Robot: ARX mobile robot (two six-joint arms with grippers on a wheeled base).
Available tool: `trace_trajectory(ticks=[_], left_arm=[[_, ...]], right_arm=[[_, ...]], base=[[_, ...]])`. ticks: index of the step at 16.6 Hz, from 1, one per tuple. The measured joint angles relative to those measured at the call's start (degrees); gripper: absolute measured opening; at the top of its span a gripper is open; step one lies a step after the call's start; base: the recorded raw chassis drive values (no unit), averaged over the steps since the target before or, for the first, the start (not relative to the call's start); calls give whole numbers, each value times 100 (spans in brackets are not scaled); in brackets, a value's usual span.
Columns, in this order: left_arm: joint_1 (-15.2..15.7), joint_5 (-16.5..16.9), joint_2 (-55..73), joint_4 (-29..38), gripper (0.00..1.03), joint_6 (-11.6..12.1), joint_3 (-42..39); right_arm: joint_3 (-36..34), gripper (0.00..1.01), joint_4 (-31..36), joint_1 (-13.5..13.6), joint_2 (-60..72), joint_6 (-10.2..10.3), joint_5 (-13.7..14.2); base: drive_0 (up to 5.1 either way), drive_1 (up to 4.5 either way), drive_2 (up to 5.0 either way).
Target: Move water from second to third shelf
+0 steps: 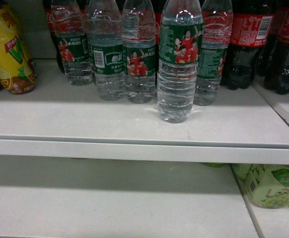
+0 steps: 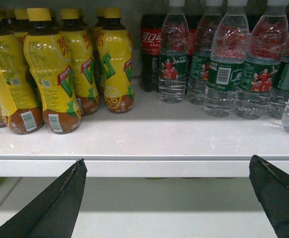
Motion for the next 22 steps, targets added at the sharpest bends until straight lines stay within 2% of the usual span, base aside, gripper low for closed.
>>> trace_trajectory(ticks=[22], left_arm=[[0,0,0,0,98,2,2]], right_arm=[[0,98,-2,0,0,0,0]], base=[[0,0,0]])
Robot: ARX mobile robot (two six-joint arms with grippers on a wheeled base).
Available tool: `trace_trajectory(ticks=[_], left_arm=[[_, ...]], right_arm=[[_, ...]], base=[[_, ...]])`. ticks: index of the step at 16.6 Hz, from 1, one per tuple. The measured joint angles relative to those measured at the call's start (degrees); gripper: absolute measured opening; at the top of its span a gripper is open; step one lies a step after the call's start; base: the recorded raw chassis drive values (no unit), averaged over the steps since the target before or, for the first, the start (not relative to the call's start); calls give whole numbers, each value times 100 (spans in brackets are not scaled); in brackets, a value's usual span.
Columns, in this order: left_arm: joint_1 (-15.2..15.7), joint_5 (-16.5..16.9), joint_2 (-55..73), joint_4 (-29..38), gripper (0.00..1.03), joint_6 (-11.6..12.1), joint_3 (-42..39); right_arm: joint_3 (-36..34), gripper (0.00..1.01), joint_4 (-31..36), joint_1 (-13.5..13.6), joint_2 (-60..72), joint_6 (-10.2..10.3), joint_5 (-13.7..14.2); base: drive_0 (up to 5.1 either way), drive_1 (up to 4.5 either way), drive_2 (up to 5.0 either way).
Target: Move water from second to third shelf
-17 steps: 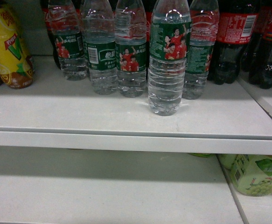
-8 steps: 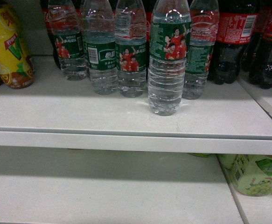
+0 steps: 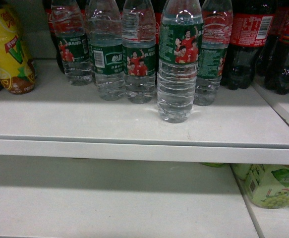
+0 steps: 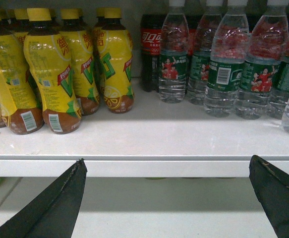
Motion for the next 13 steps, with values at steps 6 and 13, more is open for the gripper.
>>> trace_trajectory(ticks=[6,13], left_arm=[[0,0,0,0,98,-2,0],[0,-2,0,0,98,0,0]], right_arm=[[0,98,2,0,0,0,0],[1248,98,2999,-415,3759,975,-1440]], base=[[0,0,0],[0,0,0]])
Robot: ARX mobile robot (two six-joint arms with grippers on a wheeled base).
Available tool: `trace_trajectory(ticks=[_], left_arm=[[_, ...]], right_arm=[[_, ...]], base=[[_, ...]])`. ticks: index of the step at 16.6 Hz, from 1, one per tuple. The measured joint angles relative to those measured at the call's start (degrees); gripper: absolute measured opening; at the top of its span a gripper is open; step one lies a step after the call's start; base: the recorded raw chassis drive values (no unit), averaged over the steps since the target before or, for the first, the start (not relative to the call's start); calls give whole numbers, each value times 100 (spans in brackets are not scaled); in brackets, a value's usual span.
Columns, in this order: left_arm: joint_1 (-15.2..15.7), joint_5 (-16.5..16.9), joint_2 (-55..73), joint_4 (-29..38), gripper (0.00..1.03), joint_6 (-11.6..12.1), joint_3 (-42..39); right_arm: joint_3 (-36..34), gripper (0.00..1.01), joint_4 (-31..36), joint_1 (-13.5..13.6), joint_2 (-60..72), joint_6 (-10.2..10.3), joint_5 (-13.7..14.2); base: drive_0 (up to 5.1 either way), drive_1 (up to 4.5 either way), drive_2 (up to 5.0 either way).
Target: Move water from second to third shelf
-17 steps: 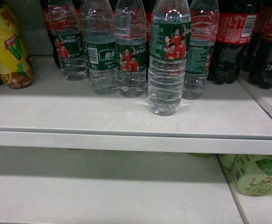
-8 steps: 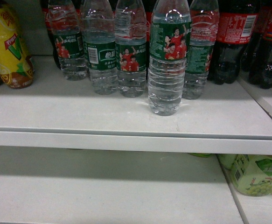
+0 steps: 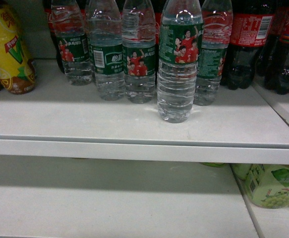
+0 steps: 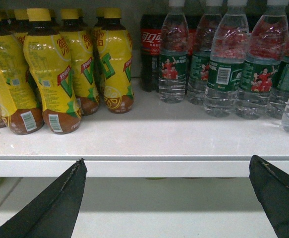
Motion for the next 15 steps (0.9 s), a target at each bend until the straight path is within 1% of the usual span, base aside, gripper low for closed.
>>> trace_trajectory(ticks=[1,2,3,5,6,7,9,10,12,15], left_arm=[[0,2,0,0,98,-2,0],[0,2,0,0,98,0,0],[0,2,0,0,98,-2,0],[0,2,0,0,98,0,0],[0,2,0,0,98,0,0],[0,2,0,0,98,0,0],[0,2,0,0,98,0,0],[0,2,0,0,98,-2,0],[0,2,0,0,98,-2,0],[0,2,0,0,98,-2,-2]], right_arm=[[334,98,302,138,638,20,44],[608,98,431,258,1128,70,72],[841,98,649,446,1615,85,79],[990,98,1036,890,2406,-13,197],[988,98,1228,1185,2885,-144,264],[990,98,1342,1377,3206,-201,275],[1080,98,1377,1738,3941,-195,380],[1207,98,1370,1840,4216,-197,391],[1582,98,1255,2094,4653,-184,402],[1856,98,1386,2540,4966,-177,398]], base=[[0,0,0],[0,0,0],[0,0,0],[0,0,0],[0,0,0],[0,0,0],[0,0,0],[0,0,0],[0,0,0],[0,0,0]])
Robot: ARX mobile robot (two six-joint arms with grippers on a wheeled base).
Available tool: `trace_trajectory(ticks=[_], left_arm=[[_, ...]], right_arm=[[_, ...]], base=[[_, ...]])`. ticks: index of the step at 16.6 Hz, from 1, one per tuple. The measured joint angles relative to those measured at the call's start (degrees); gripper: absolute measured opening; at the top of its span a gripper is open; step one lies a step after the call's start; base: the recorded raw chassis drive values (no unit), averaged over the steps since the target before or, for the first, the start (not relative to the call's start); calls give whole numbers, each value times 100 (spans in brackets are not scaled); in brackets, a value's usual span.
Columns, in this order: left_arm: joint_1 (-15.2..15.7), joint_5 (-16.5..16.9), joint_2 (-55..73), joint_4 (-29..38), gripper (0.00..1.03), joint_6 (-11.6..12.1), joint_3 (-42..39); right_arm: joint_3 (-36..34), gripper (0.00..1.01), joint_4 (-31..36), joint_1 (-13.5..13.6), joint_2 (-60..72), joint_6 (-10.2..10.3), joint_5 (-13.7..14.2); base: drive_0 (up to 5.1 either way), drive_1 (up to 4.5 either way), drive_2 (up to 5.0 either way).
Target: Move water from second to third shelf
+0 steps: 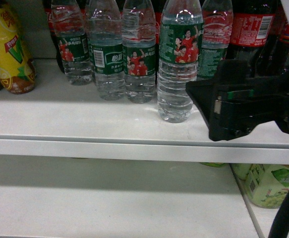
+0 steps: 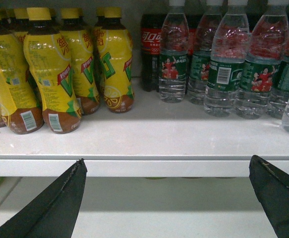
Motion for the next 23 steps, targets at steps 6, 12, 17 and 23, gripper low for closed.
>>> trace_trajectory(ticks=[6,12,17,23], left_arm=[[0,0,0,0,98,2,2],[0,0,0,0,98,2,2],[0,0,0,0,98,0,2],[0,0,0,0,98,0,2]], right_arm=[[916,98,52,354,704,109,577],[1620,98,-153,396,1244,144,918],[2092,98,-195,382,1620,22,1222],[2618,98,-254,389,1965,-520,1641]], base=[[0,0,0],[0,0,0],[0,0,0],[0,0,0]])
